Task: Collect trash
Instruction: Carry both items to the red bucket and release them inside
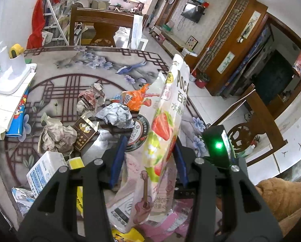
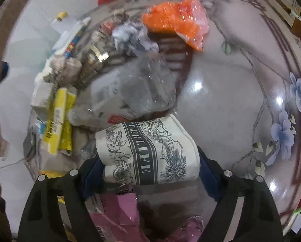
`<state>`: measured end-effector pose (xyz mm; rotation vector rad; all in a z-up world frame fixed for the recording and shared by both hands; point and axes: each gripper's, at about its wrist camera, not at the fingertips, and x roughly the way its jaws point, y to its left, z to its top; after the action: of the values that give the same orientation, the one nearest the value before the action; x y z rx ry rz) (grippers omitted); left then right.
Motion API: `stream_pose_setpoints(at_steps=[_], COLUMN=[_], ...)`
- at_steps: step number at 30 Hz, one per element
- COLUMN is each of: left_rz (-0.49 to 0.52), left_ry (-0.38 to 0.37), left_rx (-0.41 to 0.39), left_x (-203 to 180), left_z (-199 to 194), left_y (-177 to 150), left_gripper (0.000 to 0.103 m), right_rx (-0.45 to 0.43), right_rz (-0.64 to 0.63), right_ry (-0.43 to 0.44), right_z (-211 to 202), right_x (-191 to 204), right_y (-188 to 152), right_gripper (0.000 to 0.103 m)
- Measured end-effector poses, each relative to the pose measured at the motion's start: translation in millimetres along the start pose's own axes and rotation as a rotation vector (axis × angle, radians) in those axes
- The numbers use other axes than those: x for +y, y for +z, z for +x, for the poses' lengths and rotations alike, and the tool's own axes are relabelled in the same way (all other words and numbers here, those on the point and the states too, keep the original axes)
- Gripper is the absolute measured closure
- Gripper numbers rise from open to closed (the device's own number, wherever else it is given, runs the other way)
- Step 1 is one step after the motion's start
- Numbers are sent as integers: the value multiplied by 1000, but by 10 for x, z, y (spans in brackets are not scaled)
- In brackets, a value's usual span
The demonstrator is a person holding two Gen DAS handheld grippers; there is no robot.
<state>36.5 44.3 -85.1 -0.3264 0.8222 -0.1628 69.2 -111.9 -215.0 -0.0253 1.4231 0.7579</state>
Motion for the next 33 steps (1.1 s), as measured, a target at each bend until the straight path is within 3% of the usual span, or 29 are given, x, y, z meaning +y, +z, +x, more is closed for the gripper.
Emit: stream_pose_setpoints(at_steps=[3, 7, 12, 15, 24, 28, 30, 33], left_rz=[5, 23, 50, 81, 310, 365, 377, 413], left_ry=[11, 8, -29, -97, -280, -298, -297, -296], left_rx=[0, -3, 10, 43, 153, 216, 245, 280], left_x=[-32, -166, -534, -888, -2033, -2330, -2439, -2614], left_z=[13, 42, 239, 471, 1210, 1580, 1764, 2012], left_y=[17, 41, 90, 127, 59, 27, 17, -19], left_gripper=[59, 59, 59, 59, 59, 59, 59, 59], right_rx=[-45, -167, -308, -368, -342, -352, -360, -382], right_rz=[3, 52, 186, 293, 615, 659, 695, 745], right_ry=[12, -16, -83, -173, -378, -444, -480, -507], right_z=[-171, -582, -1114, -1393, -1541, -1644, -1700, -1772], right_x=[8, -75, -506, -918, -2126, -2402, -2488, -2537], right_y=[1, -7, -153, -389, -981, -1075, -1150, -1283], right_gripper=[23, 23, 23, 23, 22, 21, 13, 12])
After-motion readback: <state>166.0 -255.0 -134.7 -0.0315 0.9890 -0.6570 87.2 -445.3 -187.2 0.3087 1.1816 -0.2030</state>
